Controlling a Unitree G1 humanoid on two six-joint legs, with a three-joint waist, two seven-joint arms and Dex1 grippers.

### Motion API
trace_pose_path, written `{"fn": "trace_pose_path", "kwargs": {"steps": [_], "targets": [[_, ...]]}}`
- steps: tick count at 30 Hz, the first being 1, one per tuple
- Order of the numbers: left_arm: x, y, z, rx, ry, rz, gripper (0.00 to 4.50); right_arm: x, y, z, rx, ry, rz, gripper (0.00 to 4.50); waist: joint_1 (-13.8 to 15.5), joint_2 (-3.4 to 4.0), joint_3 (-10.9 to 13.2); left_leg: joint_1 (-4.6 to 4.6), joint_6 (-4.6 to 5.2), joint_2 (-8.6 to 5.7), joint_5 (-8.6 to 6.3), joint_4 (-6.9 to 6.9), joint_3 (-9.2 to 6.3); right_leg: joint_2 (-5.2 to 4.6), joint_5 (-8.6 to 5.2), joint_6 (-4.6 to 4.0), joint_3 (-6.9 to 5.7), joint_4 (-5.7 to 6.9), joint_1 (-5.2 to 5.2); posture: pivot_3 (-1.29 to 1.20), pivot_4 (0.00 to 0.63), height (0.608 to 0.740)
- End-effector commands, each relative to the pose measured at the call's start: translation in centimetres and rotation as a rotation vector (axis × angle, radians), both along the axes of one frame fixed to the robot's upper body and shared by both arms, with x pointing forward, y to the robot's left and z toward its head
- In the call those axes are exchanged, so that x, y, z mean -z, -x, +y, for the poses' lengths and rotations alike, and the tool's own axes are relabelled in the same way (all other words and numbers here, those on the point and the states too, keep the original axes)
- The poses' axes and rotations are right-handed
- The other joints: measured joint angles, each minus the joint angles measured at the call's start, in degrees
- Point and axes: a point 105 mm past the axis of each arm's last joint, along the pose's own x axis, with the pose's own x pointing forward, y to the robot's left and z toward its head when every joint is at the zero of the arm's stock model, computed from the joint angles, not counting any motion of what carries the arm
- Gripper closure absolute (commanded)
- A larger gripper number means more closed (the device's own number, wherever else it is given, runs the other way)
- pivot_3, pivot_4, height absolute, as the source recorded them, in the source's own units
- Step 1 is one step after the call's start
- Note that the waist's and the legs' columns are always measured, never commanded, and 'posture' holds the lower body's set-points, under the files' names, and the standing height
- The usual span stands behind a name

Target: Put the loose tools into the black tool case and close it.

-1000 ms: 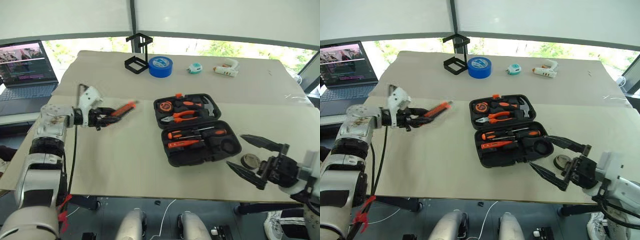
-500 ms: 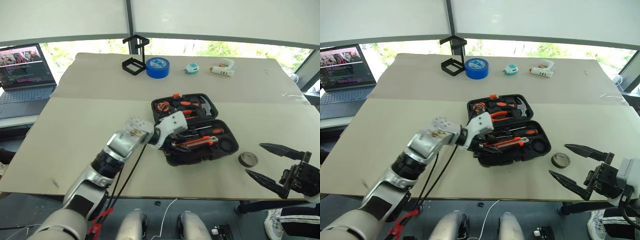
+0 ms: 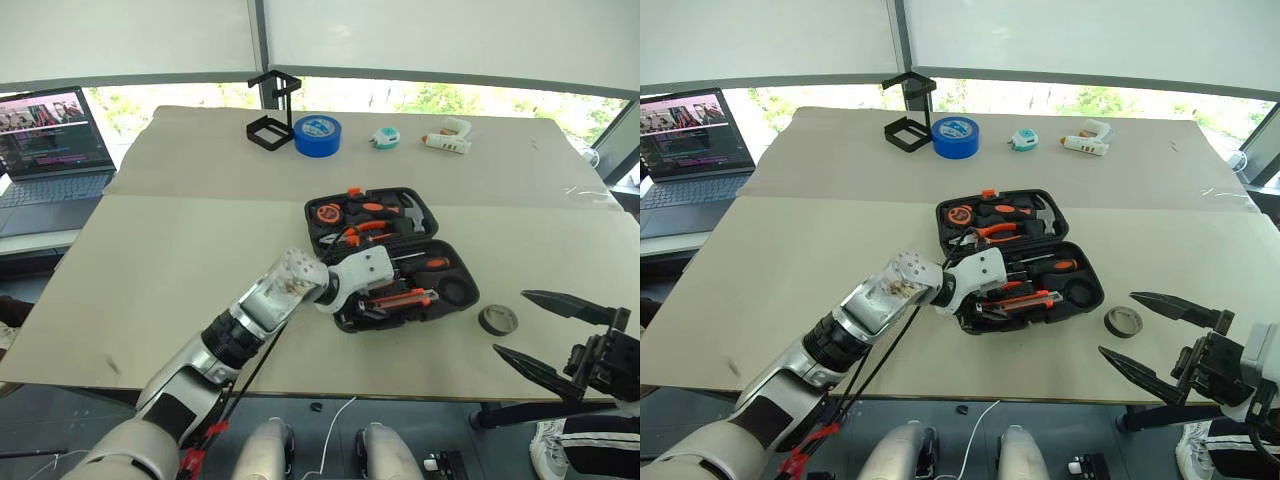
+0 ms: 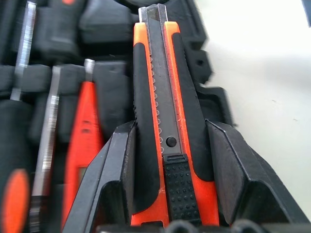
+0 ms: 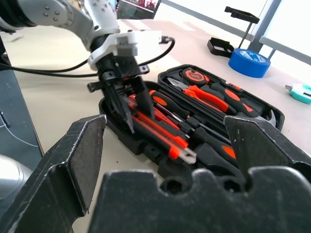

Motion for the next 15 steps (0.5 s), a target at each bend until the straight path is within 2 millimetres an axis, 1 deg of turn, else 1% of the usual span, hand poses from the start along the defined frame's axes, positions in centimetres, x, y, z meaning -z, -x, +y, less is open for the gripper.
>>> {"fn": "trace_pose_path", "kwargs": {"steps": [1,6,8,9,11,13,15], "targets": [[0.4,0.4,-0.3,0.018,-0.016,0.0,2.79,-0.9,0.0,0.2,-0.003,-0.004,-0.039,0.0,0.0,0.01,0.0,0.0,0.0,0.0,0.0,0.0,0.0,0.0,0.0,0.0,0.0,-0.01,0.0,0.0,0.15,0.74],[0.2,-0.1,-0.5,-0.021,-0.009,-0.016,2.79,-1.0,-0.2,0.4,-0.004,-0.011,-0.041,0.0,0.1,0.01,0.0,0.0,0.0,-0.02,0.0,0.0,0.0,-0.01,0.0,0.0,0.0,-0.03,0.03,0.0,0.15,0.74],[0.2,0.2,-0.5,-0.008,0.005,-0.001,1.78,-0.9,-0.2,0.4,-0.004,-0.014,-0.041,0.0,0.2,0.01,0.0,-0.01,0.0,-0.03,0.0,0.01,-0.01,-0.01,0.0,0.01,-0.01,-0.03,0.03,0.0,0.15,0.74],[-0.2,0.3,-0.6,-0.009,0.032,0.005,1.58,-0.9,-0.2,0.5,-0.004,-0.015,-0.04,0.0,0.2,0.01,0.0,-0.01,0.0,-0.03,0.0,0.01,-0.01,-0.01,0.0,0.0,-0.01,-0.03,0.03,0.0,0.15,0.74],[-1.4,0.5,-1.0,0.013,0.097,-0.005,0.76,-0.9,-0.2,0.5,-0.005,-0.017,-0.038,0.0,0.1,0.02,0.0,-0.01,0.0,-0.02,0.0,0.01,0.0,-0.01,0.0,0.0,-0.01,-0.04,0.02,0.0,0.15,0.74],[-2.6,0.6,-1.1,0.037,0.149,-0.006,0.12,-0.9,-0.3,0.5,-0.005,-0.019,-0.037,0.0,0.1,0.02,0.0,-0.01,0.0,-0.01,0.0,0.01,-0.01,0.0,0.0,0.0,-0.01,-0.04,0.01,0.0,0.15,0.74],[-4.4,0.4,-1.1,0.052,0.228,-0.035,0.12,-0.9,-0.3,0.5,-0.003,-0.02,-0.038,0.0,0.1,0.01,0.0,-0.03,0.0,-0.02,0.0,0.01,-0.01,-0.01,0.0,0.0,-0.01,-0.04,0.0,0.0,0.15,0.74]]}}
